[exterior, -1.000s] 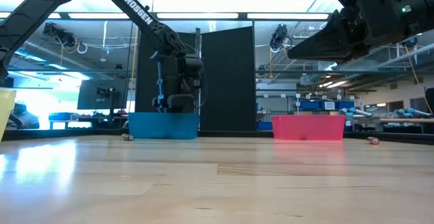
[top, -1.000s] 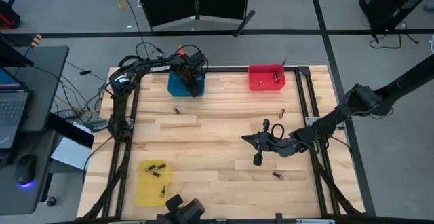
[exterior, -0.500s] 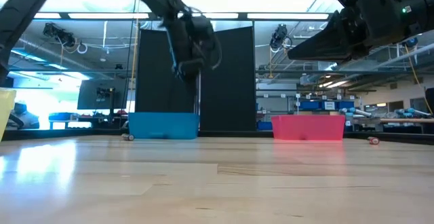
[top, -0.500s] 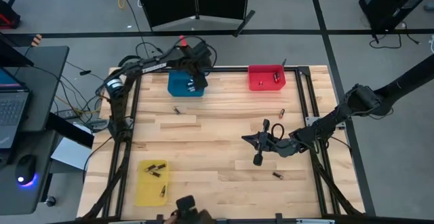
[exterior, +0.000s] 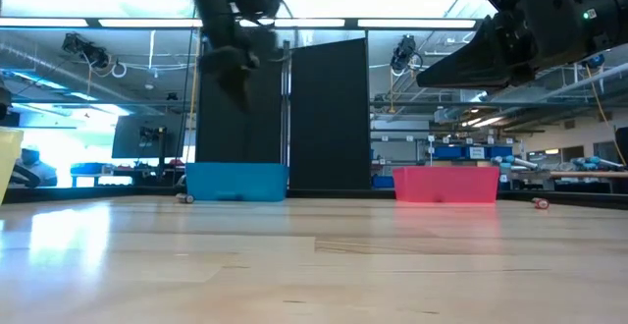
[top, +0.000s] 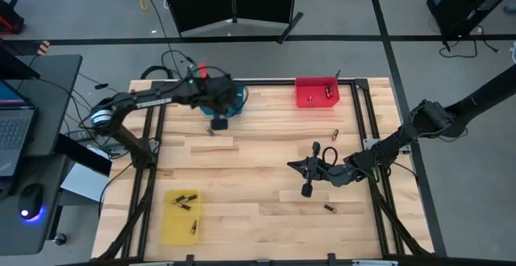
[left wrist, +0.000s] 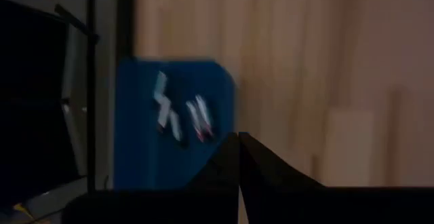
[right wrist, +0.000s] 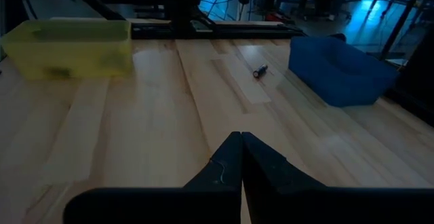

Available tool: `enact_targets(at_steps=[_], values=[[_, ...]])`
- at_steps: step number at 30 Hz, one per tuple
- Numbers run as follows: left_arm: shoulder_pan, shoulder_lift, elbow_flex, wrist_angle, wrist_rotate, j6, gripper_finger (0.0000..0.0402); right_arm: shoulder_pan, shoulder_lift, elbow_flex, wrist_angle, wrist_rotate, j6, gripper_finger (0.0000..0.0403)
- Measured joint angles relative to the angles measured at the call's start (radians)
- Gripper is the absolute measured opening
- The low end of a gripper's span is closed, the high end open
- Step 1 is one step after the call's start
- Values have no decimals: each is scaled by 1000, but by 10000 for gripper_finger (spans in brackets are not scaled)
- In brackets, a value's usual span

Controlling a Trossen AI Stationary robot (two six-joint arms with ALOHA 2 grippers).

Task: Sort batteries
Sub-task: Put the black-brown battery into the yellow bin

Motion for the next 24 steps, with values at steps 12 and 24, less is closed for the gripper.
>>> enact_targets(at_steps=[12,24], values=[[-14,-174,-321,-39,112,79,5,-8,0,0,9,-15,27,13],[-13,-114,-435,89,112,133,77,-23,0,0,9,-42,37,13]])
